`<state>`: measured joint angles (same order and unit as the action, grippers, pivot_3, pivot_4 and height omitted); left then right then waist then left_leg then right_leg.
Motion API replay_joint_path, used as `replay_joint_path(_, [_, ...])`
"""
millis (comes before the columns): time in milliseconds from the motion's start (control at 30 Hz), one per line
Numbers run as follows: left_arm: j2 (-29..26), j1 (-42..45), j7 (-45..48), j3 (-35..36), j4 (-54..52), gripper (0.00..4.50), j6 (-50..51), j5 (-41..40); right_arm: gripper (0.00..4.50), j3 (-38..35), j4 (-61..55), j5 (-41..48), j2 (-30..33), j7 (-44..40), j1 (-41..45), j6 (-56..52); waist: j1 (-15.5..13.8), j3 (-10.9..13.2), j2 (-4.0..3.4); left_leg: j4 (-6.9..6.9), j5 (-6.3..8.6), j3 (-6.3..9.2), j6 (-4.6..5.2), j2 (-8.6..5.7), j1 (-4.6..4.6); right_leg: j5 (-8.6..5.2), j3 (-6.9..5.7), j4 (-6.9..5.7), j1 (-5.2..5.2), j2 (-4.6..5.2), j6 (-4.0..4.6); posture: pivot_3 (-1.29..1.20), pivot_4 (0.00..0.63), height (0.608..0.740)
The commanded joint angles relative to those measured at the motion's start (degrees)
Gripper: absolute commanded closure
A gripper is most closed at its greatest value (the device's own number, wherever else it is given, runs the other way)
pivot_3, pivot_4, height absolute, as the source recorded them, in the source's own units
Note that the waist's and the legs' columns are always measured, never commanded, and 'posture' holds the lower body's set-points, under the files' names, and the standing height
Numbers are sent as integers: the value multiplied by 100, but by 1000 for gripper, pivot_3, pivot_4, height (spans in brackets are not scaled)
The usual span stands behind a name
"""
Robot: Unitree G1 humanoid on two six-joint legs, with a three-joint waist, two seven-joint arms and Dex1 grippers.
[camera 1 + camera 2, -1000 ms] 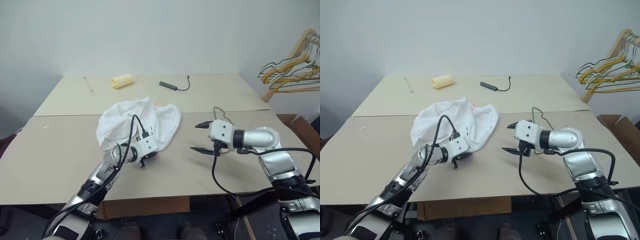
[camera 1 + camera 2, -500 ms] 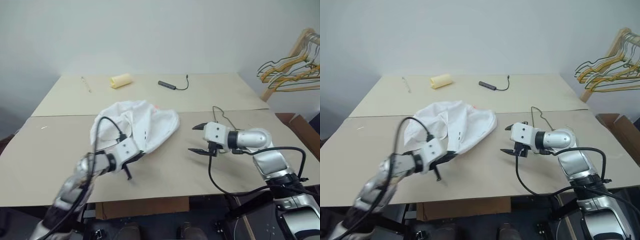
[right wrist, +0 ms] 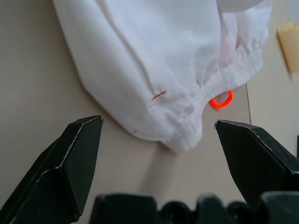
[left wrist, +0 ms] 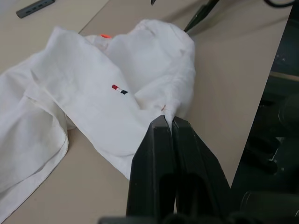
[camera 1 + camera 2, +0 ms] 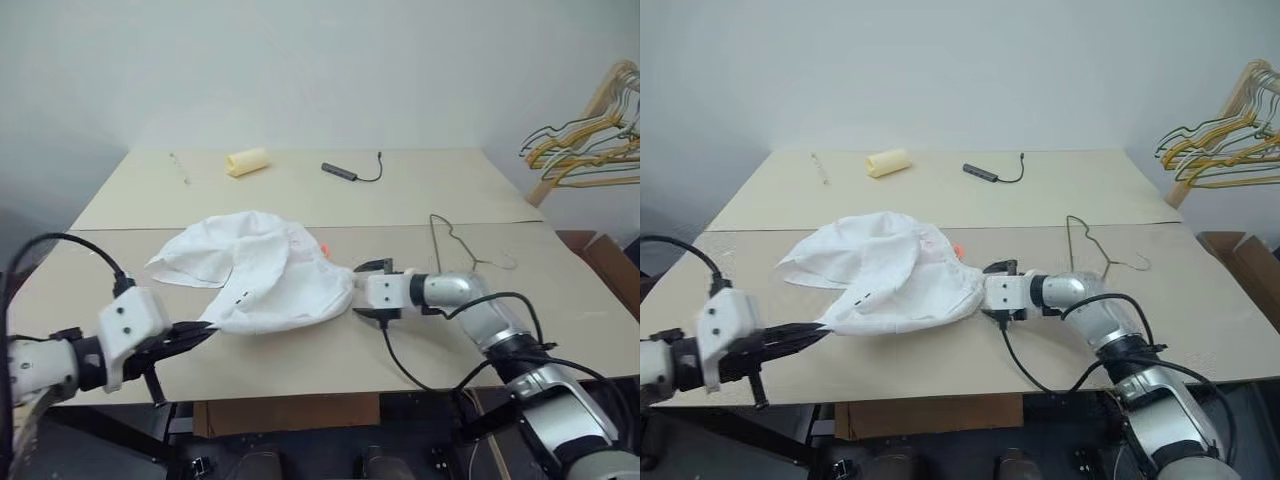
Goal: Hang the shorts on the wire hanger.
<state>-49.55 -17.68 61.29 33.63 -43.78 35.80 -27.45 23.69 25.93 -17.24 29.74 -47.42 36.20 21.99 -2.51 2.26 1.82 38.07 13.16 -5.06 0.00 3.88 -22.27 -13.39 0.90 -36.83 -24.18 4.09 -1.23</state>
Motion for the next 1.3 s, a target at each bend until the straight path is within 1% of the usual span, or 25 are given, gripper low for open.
replay_joint_path(33, [-193,-124,67,524,-188,4462,117,-228,0,25,252,-44,-163,148,289,482,-5,0,0,0,0,0,0,0,1,0,0,0,1,0,1,213,0,740])
replay_joint_path(167, [-311,-310,149,739,-146,4462,72,-307,0,143,753,-316,-354,412,509,868,-8,0,0,0,0,-2,0,2,3,-2,0,-2,0,0,3,222,0,740])
replay_joint_path(300, [-350,-367,189,864,-125,4462,120,-465,0,205,1126,-365,-468,500,690,1178,-10,0,0,-1,0,-2,-1,1,1,-2,0,-2,-1,0,6,224,0,740])
replay_joint_path(333, [-367,-406,233,909,-134,4490,171,-551,185,227,1216,-365,-487,469,729,1236,-6,0,0,-1,0,-1,-1,2,1,-2,0,-2,-1,0,6,226,0,740])
replay_joint_path(400, [-408,-537,360,1027,-175,4500,215,-645,622,279,1412,-414,-534,498,806,1456,1,0,-1,-1,0,-2,-1,2,1,-2,0,-3,-2,0,6,229,0,740])
replay_joint_path(467, [-392,-626,392,1159,-196,4500,266,-759,1337,321,1598,-456,-596,477,884,1517,15,0,0,-4,0,-2,-1,4,4,-3,0,-3,-1,-2,8,233,0,740])
replay_joint_path(633, [-359,-899,382,1328,-140,4500,207,-686,3163,355,2045,-689,-695,807,1035,1670,17,0,-1,-8,0,-2,-1,6,6,-7,0,-9,-4,-4,15,239,0,740])
replay_joint_path(733, [-333,-1027,251,1126,107,4500,57,-398,4283,377,2304,-841,-741,1080,1186,1635,15,1,-1,-8,0,-2,-2,6,6,-8,0,-11,-5,-3,16,237,0,740])
replay_joint_path(767, [-343,-1014,125,938,238,4500,-26,-200,4446,382,2390,-912,-751,1185,1257,1551,15,1,-2,-8,-1,-1,-3,6,6,-8,0,-13,-5,-4,17,234,0,740])
replay_joint_path(800, [-350,-993,40,805,324,4500,-86,-66,4446,385,2459,-965,-761,1260,1307,1502,16,2,-5,-9,-1,-2,-4,6,7,-8,0,-14,-6,-4,17,232,0,740])
replay_joint_path(867, [-459,-629,-498,17,786,4500,-244,571,4446,398,2718,-1282,-794,1846,1557,1105,13,3,-6,-13,-2,-3,-5,6,13,-9,1,-18,-4,-4,19,223,0,740])
replay_joint_path(900, [-504,-346,-762,-457,1081,4500,-364,915,4446,395,2868,-1399,-790,2073,1689,942,-17,6,-10,-15,-3,-4,-7,5,21,-10,2,-21,-1,-3,22,219,0,740])
replay_joint_path(933, [-532,-137,-933,-787,1298,4500,-459,1153,4446,399,2985,-1476,-794,2226,1784,844,-42,6,-12,-17,-6,-3,-12,4,23,-11,1,-24,1,-2,23,217,0,740])
replay_joint_path(1000, [-415,776,-1299,-1745,1983,4500,-671,1665,4446,325,3183,-1544,-692,2533,1963,722,-80,5,-10,-21,-10,-3,-20,7,20,-3,1,-27,-6,-7,37,194,0,740])
replay_joint_path(1033, [-330,1204,-1444,-2127,2285,4500,-733,1851,4446,317,3248,-1588,-630,2673,2027,697,-148,5,-10,-23,-11,-2,-21,6,21,12,-4,-27,-2,-4,61,188,0,740])
replay_joint_path(1100, [-51,2173,-1715,-2886,3069,4500,-959,2306,4446,257,3359,-1587,-491,2807,2119,545,-205,3,-7,-23,-15,-5,-27,5,7,23,-8,-20,-9,-3,56,184,0,740])
replay_joint_path(1133, [120,2675,-1828,-3222,3551,4500,-1154,2549,4446,246,3393,-1604,-389,2869,2146,486,-206,0,-2,-24,-16,-7,-28,1,0,34,-10,-18,-13,0,36,177,0,740])
replay_joint_path(1200, [416,3558,-2036,-3785,4486,4500,-1583,3023,4446,192,3399,-1562,-180,2859,2146,340,-251,-1,0,-23,-16,-10,-28,1,-7,41,-9,-12,-13,-2,26,156,0,740])
replay_joint_path(1300, [665,4330,-2153,-4210,5437,4500,-2097,3393,4446,154,3223,-1501,118,2723,2025,219,-225,-3,2,-24,-17,-12,-29,1,-22,47,-6,5,-22,-6,22,129,0,740])
